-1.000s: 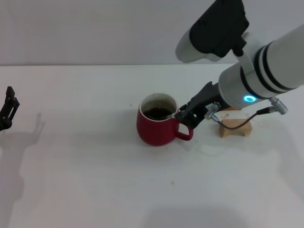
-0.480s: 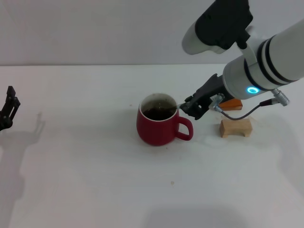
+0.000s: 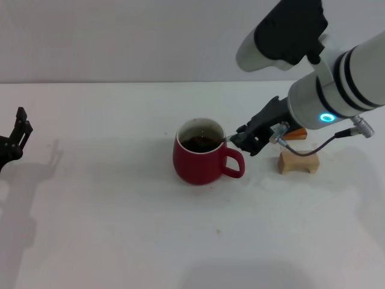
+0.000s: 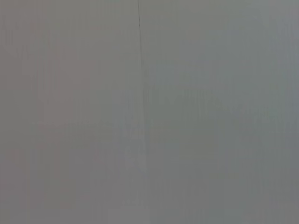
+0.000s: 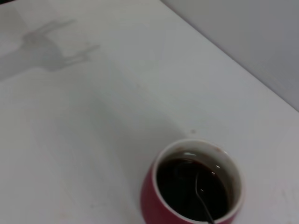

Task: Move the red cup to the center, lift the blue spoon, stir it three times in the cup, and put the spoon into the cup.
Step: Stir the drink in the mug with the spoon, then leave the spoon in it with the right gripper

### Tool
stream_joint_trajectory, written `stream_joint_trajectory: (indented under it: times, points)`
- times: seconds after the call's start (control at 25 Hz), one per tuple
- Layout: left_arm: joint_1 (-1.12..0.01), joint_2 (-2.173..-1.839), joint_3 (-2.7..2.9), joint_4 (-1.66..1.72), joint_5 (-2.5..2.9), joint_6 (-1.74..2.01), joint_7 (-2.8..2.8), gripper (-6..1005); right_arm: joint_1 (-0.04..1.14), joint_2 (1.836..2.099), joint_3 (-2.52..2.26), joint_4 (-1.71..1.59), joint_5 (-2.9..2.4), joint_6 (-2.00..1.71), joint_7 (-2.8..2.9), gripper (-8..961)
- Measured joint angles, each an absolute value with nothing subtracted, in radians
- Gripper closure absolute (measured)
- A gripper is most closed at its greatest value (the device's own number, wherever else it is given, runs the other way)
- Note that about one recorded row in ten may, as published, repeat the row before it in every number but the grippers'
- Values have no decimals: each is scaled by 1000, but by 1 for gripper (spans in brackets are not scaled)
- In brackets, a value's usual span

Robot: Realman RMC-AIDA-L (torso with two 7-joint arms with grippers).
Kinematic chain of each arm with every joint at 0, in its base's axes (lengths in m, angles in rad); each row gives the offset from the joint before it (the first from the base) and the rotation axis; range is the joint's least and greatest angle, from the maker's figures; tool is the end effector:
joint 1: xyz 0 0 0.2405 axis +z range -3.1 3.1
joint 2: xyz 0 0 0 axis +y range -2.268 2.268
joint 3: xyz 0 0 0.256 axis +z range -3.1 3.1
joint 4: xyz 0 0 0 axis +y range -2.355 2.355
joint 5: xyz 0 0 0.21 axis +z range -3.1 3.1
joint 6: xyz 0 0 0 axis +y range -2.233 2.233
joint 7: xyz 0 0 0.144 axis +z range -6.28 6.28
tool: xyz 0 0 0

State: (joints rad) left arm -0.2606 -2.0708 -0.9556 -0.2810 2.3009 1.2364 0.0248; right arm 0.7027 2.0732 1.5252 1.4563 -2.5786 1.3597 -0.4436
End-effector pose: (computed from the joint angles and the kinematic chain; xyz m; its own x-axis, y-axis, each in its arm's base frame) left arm -0.3529 0.2886 0.0037 0.7566 -0.0943 0.6470 0.6518 0.0303 -0.7578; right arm 0.0943 0.3699 -0.0277 0.8901 -0.4373 0.1286 -0.3305 -0.8134 -0.4786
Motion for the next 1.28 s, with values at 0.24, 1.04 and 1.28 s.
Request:
stream_joint_trajectory:
  times: [0.24, 1.04, 1.28]
  points:
    - [-270, -2070, -955, -283, 2301, 1226, 27, 144, 705, 2075, 1483, 1471, -2576, 1362, -441, 820]
    - [-275, -2071, -956, -284, 2301, 1226, 28, 144, 751, 2073, 1466, 1379, -2632, 1262, -443, 822]
    - [-275, -2071, -956, -279, 2301, 1225, 28, 144, 734, 2073, 1477, 1392, -2634, 1284, -443, 822]
